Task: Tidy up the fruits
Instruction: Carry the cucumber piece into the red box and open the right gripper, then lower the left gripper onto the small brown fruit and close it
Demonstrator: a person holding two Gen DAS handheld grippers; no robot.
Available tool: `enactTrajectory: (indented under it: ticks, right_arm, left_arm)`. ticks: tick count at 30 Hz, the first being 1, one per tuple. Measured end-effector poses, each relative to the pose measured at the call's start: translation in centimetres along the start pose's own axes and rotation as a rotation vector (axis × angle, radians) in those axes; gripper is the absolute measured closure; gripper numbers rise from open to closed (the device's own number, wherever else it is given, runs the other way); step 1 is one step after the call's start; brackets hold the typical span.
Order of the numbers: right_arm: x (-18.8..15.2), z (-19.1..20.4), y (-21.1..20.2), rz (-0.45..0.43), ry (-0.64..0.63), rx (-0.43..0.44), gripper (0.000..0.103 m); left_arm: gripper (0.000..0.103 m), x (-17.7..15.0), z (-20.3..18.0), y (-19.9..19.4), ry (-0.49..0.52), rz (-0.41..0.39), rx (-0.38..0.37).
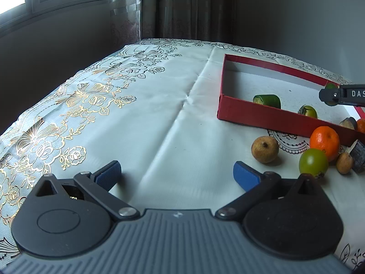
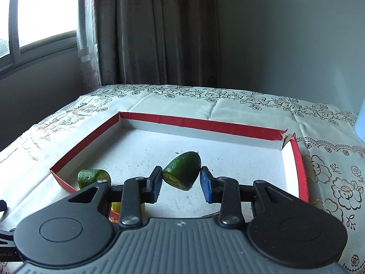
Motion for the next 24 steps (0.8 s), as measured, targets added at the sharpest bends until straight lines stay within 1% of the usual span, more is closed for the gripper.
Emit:
enactTrajectory:
  ticks: [3, 5, 7, 8, 11, 13, 15, 16, 17, 18, 20, 22, 23, 24]
  right_arm:
    - [-0.1, -0.3, -0.4, -0.009, 0.019, 0.002, 0.068]
    - [-0.1, -0.8, -0.9, -0.016, 0.04, 0.019, 0.066]
    - [-0.1, -1.1, -1.3, -0.022, 0.06, 0.03, 0.056]
    - [-0.1, -1.3, -1.5, -0.031, 0.068, 0.027, 0.048]
    - [-0.4, -1.9, -2.8, -0.065, 0.09, 0.031, 0.046]
    - [-1.4, -2.1, -4.1, -0.08, 0.09, 0.052, 0.047]
    - [-2.8, -2.2, -5.4, -0.094, 0.072, 0.051, 0.046]
    - [-3.9, -2.3, -6.3, -0.102, 0.06, 0.037, 0.046]
    - [-4.9, -2.6, -7.0, -0.109, 0.058, 0.022, 0.042]
    - [-5.8, -2.9, -7.4, -0.114, 0.059, 0.009, 0.03]
    - [-7.9, -3.8, -8.3, -0.128, 0.066, -0.052, 0.018]
    - [-9.5, -5.0, -8.5, -0.114, 0.082, -0.117, 0.017]
    - [-10.0, -5.7, -8.4, -0.097, 0.102, -0.124, 0.017]
    - [-10.3, -6.3, -8.3, -0.083, 0.131, -0.112, 0.017]
  left_arm:
    - [0.0, 0.0, 0.0, 0.0, 0.0, 0.0, 0.0]
    - [0.0, 0.0, 0.0, 0.0, 0.0, 0.0, 0.0]
    - [0.0, 0.0, 0.0, 0.0, 0.0, 0.0, 0.0]
    - [0.0, 0.0, 0.0, 0.0, 0.0, 0.0, 0.0]
    - [0.0, 0.0, 0.0, 0.0, 0.0, 0.0, 0.0]
    - [0.0, 0.0, 0.0, 0.0, 0.0, 0.0, 0.0]
    - [0.0, 0.0, 0.0, 0.0, 0.0, 0.0, 0.0]
    - [0.0, 0.0, 0.0, 0.0, 0.0, 0.0, 0.0]
    - [0.0, 0.0, 0.0, 0.0, 0.0, 0.0, 0.0]
    - [0.0, 0.0, 0.0, 0.0, 0.0, 0.0, 0.0]
    - [0.0, 0.0, 0.0, 0.0, 0.001, -0.001, -0.001]
    - [0.0, -0.1, 0.0, 0.0, 0.006, -0.006, -0.015]
    - [0.0, -0.2, -0.1, -0.1, 0.013, -0.013, -0.031]
    - [0.0, -0.2, -0.2, -0.2, 0.02, -0.022, -0.046]
Point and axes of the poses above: each gripper's, at about its wrist camera, not at the fingertips, and y roughly the way its jaws point, z to its left, x to its top, the point moved 2 cm from there along y, roughly the way its jaws point, and after that the axes turned 13 degrees about z, right-handed, at the moved point
